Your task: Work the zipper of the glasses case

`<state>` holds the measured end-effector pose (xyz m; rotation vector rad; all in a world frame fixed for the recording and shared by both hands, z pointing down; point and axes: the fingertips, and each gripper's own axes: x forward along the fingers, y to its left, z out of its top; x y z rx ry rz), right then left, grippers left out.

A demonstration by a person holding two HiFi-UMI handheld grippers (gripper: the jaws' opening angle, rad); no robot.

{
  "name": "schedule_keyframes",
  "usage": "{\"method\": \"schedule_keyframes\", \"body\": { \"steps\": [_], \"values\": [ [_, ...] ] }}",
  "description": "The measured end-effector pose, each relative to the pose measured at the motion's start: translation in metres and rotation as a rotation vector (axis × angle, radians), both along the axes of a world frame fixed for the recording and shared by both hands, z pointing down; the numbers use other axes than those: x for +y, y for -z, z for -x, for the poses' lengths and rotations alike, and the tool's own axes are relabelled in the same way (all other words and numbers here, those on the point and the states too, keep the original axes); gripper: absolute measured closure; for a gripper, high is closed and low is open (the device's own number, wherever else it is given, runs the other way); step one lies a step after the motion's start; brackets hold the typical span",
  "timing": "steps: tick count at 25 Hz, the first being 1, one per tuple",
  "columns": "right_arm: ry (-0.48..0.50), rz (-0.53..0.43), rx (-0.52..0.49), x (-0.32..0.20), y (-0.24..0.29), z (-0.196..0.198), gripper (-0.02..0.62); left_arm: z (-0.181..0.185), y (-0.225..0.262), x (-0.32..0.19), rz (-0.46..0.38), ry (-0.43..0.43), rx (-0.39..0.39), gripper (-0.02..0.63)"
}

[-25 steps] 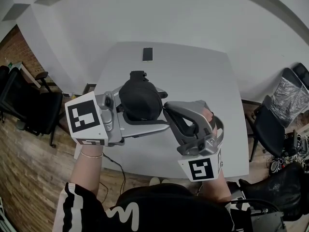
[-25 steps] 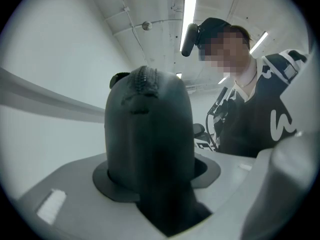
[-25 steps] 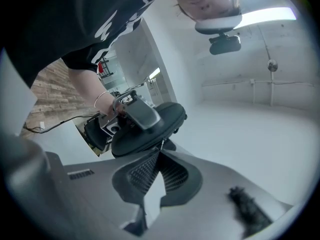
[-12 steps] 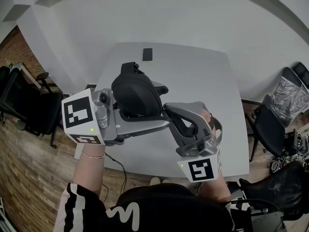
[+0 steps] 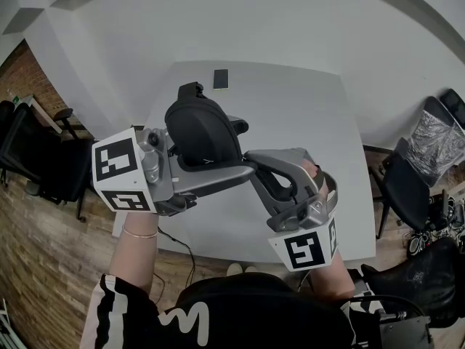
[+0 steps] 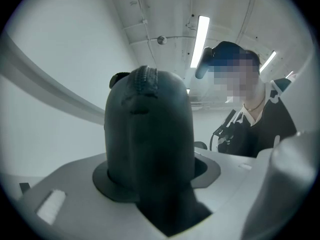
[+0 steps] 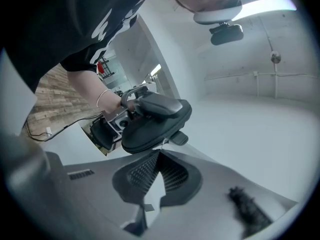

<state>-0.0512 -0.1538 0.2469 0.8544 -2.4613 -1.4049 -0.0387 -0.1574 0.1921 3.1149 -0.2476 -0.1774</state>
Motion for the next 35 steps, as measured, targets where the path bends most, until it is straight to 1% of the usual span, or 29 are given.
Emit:
{"method": "schedule_keyframes", "body": {
  "steps": [3, 8, 13, 17, 21, 26, 31, 35],
  "values": [
    [0.002, 0.003, 0.044, 0.002, -0.007, -0.002, 0.592, 0.001, 0.001, -0.001, 0.037, 0.004, 0.033, 0.347],
    [-0.003, 0.011, 0.081, 0.002, -0.021, -0.002, 0.592, 0.000, 0.001, -0.003, 0.030, 0.026, 0.018, 0.347],
    [-0.008, 0.034, 0.070, 0.001, -0.027, 0.002, 0.592, 0.001, -0.001, -0.004, 0.012, 0.043, -0.015, 0.347],
    [-0.021, 0.050, 0.039, 0.001, -0.031, 0.005, 0.592, 0.001, 0.001, -0.003, -0.011, 0.057, -0.037, 0.347],
    [-0.014, 0.076, 0.028, -0.001, -0.039, 0.009, 0.592, 0.000, 0.008, -0.006, -0.013, 0.064, -0.017, 0.347],
    [-0.007, 0.128, -0.009, -0.018, -0.037, 0.007, 0.592, -0.007, 0.014, -0.027, 0.005, 0.075, -0.028, 0.347],
    [0.013, 0.143, -0.010, -0.013, -0.042, 0.013, 0.592, -0.007, 0.016, -0.025, 0.004, 0.071, -0.010, 0.347],
    [0.026, 0.158, -0.023, -0.010, -0.044, 0.019, 0.592, -0.009, 0.019, -0.021, -0.010, 0.066, -0.020, 0.347]
  ]
}}
